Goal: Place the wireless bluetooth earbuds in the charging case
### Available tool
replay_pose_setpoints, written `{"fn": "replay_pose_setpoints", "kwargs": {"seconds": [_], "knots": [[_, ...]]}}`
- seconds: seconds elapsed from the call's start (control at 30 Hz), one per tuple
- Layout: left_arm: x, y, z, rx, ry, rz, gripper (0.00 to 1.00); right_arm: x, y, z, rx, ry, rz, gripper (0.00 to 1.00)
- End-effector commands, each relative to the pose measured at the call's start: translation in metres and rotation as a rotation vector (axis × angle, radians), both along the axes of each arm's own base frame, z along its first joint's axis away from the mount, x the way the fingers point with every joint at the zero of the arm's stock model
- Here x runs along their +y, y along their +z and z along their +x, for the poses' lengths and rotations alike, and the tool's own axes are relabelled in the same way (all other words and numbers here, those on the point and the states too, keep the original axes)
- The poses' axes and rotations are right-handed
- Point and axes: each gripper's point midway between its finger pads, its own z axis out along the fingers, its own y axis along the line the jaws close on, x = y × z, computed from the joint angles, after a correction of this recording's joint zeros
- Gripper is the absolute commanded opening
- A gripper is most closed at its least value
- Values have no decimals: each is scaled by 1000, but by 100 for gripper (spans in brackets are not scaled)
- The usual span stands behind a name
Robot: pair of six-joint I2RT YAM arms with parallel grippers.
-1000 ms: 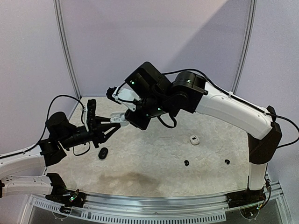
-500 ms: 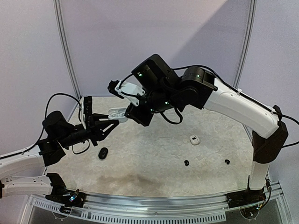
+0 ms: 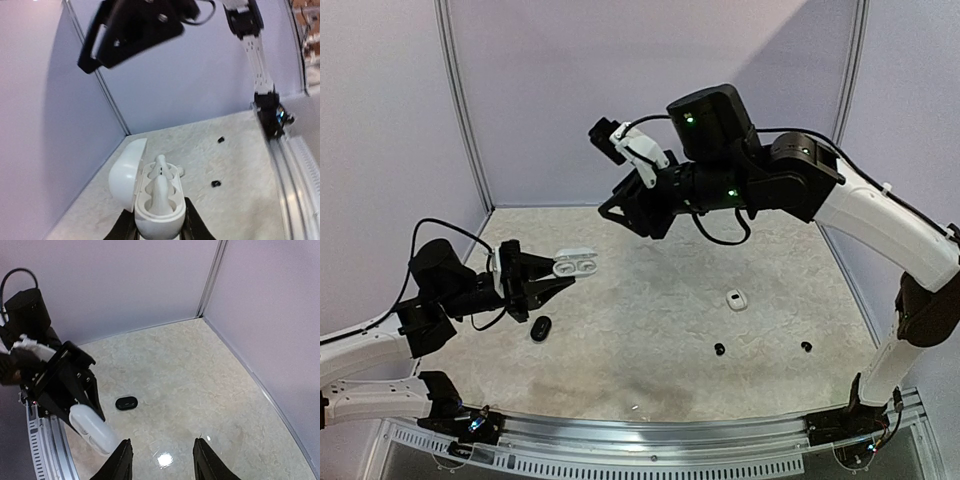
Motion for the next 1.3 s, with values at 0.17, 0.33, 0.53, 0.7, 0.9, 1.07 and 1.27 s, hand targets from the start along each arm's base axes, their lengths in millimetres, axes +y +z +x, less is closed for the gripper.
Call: {"fn": "replay_pose_setpoints", "kwargs": {"seconds": [0.17, 0.33, 0.53, 0.7, 0.9, 1.07, 1.27], "knots": [[2, -17, 16, -477, 82, 305, 0, 53, -17, 23, 30, -118, 179, 40], [3, 7, 22, -188, 107, 150, 0, 72, -75, 16, 104, -136, 38, 39], [10, -9, 40, 323, 116, 81, 0, -10, -51, 82, 159, -455, 188, 42], [24, -27, 78, 754, 246, 130, 0, -101, -51, 131, 181, -690, 222, 48], [65, -92, 128, 1316, 466, 162, 0, -189, -115, 155, 250, -930, 44, 57], [111, -158, 167, 1666, 631, 188, 0, -212, -173, 141, 351, -971, -66, 64], [108, -212, 196, 1811, 597, 187, 0, -208, -204, 137, 417, -965, -143, 68]]}}
